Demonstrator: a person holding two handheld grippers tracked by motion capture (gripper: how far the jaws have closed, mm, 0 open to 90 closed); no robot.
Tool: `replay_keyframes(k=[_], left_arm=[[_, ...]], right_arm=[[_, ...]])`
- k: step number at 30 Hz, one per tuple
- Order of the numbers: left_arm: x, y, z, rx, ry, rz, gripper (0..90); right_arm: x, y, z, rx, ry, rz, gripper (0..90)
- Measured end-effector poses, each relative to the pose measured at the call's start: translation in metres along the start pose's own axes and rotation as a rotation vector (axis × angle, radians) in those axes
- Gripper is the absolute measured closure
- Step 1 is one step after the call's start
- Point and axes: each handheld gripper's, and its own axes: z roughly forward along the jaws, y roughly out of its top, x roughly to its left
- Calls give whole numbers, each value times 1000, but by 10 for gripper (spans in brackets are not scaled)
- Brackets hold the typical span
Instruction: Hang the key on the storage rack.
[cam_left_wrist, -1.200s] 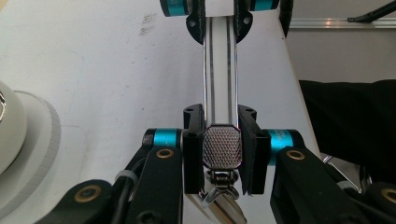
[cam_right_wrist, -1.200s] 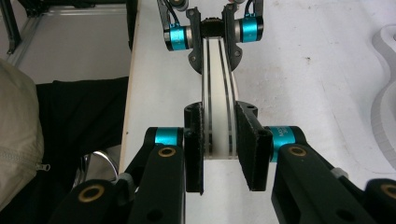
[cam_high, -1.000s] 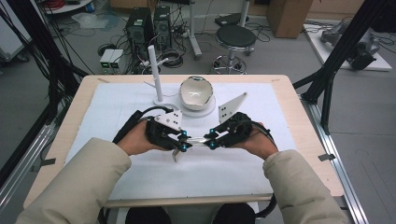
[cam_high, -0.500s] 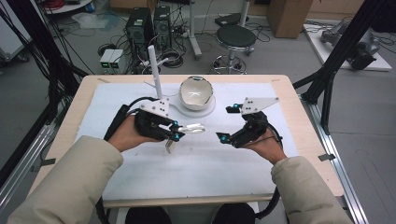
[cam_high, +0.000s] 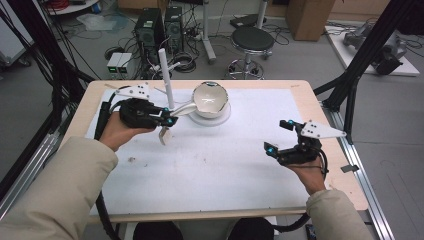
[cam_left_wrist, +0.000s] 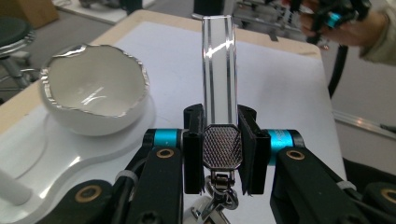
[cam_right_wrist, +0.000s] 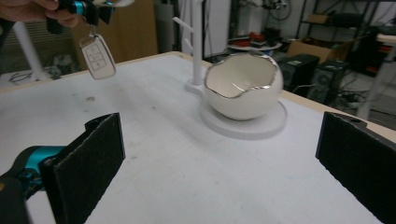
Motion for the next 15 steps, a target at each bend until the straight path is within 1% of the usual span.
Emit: replay_keyframes(k=[2, 4, 7, 9, 11, 15], left_arm=[[7, -2, -3, -8, 16, -23, 742], [13, -1, -7, 14, 38, -29, 742], [23, 2, -13, 4, 61, -54, 742], [30, 3, -16, 8, 74, -67, 742], [37, 2, -18, 11, 89, -86, 742], [52, -3, -21, 10, 113, -131, 742]], right_arm=[[-1, -9, -8, -17, -27, 12, 3], [-2, -17, -14, -30, -57, 14, 3], [-3, -29, -20, -57, -79, 32, 3], [-4, -34, -24, -68, -93, 42, 3], [-3, -39, -25, -81, -106, 38, 3], [-2, -46, -25, -79, -122, 22, 3]])
